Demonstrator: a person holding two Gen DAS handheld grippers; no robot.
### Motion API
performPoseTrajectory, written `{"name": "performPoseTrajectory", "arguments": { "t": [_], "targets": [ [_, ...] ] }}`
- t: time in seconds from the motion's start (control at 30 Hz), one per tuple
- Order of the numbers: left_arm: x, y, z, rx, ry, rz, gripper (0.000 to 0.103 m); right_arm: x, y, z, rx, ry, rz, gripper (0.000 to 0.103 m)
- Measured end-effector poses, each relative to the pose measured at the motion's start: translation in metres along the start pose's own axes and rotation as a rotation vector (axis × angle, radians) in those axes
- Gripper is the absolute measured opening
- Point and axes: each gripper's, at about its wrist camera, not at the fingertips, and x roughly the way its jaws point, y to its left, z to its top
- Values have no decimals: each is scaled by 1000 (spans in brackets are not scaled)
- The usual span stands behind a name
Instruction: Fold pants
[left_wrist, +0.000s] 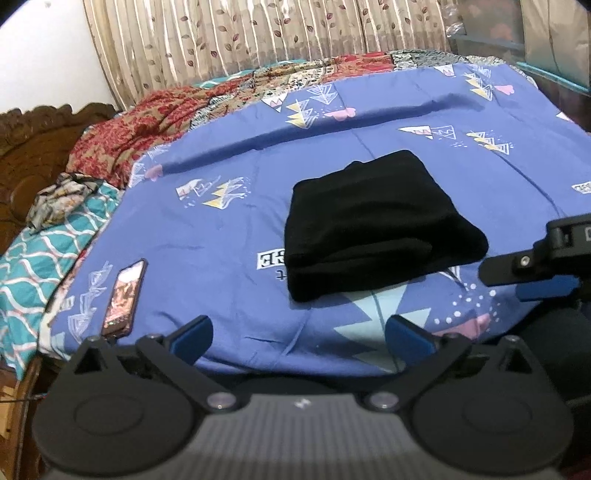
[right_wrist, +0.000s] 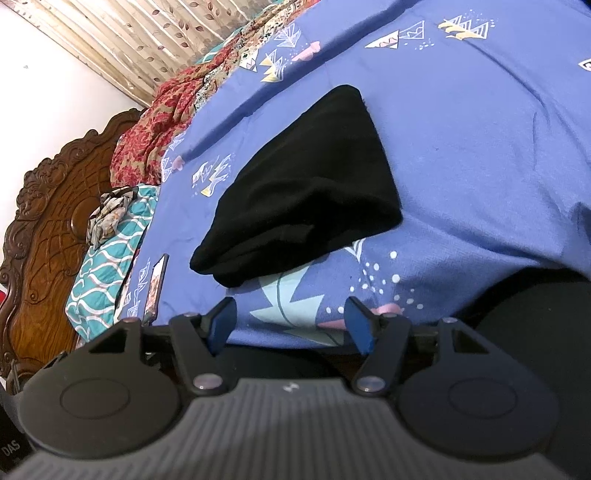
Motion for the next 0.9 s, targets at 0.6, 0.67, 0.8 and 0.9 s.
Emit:
{"name": "performPoseTrajectory", "arguments": {
  "t": [0.6,0.67,0.8,0.9],
  "targets": [
    [0,-4,0,26,-5,-25,103,-4,-8,0,31,-9,-6,69],
    [2,-5,0,26,4,-32,103,-3,-8,0,34,-8,-6,69],
    [6,-5,-1,35,37,-32,103,-3,-11,1,41,-2,-5,69],
    [10,-7,-3,34,65,-41,103,-4,-12,1,46,1,-4,69]
  ]
}}
